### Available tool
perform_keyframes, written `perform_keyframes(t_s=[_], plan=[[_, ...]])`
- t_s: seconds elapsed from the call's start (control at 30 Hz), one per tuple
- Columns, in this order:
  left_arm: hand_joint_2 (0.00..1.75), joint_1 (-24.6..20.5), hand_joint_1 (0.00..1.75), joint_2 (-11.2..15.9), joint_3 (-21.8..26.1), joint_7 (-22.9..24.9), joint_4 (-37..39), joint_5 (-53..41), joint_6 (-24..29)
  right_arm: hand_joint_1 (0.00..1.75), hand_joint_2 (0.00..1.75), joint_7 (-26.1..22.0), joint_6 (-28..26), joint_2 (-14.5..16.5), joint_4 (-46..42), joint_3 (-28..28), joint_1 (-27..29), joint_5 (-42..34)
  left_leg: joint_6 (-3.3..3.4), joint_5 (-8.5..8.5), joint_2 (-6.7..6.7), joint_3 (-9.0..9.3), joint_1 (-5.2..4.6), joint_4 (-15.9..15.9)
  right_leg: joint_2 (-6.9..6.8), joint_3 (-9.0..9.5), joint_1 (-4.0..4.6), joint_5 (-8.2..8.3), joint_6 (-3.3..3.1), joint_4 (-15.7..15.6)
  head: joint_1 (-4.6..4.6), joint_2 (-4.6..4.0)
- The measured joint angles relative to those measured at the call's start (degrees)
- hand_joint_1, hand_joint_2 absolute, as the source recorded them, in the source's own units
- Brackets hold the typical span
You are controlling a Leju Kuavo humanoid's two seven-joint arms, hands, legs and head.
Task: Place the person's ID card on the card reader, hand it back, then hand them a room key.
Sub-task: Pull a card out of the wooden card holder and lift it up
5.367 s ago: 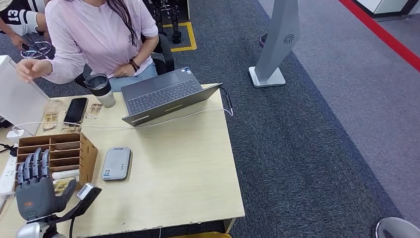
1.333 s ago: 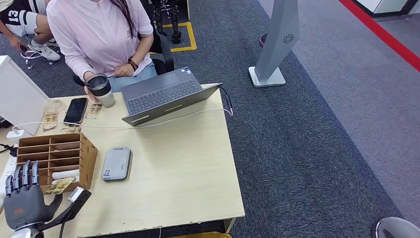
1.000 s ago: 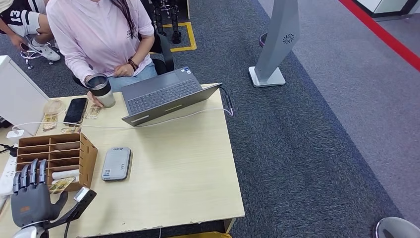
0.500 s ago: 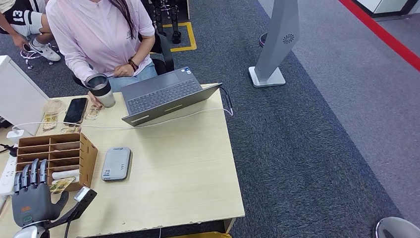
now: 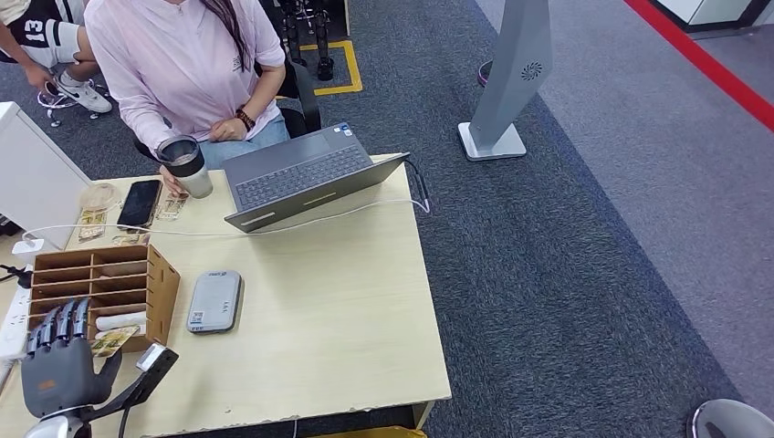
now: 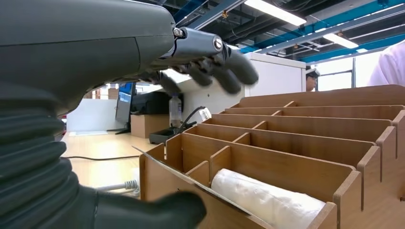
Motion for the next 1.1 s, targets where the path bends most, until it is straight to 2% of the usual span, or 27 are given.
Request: perform_keyframes(t_s=[0.9,1.1], plan=[[1.75,-1.05,1.75,0.2,0.0,-5.3,1.78,4.17,0.87,0.0,1.75,0.43,0.34,0.0,0.0,-1.55,-0.07,2.93,0.0,0.0,0.0,0.0,0.0,0.0,0.0,0.01,0.0,0.0,0.0,0.0,0.0,0.0],[1.75,0.2,1.75,0.06,-0.01,-8.1,-2.8,3.57,0.89,0.0,1.75,-0.13,0.23,0.0,0.0,-2.55,-0.05,3.03,0.02,0.02,0.0,-0.01,0.0,0.0,-0.01,0.0,0.0,0.0,0.0,0.0,0.01,0.0]])
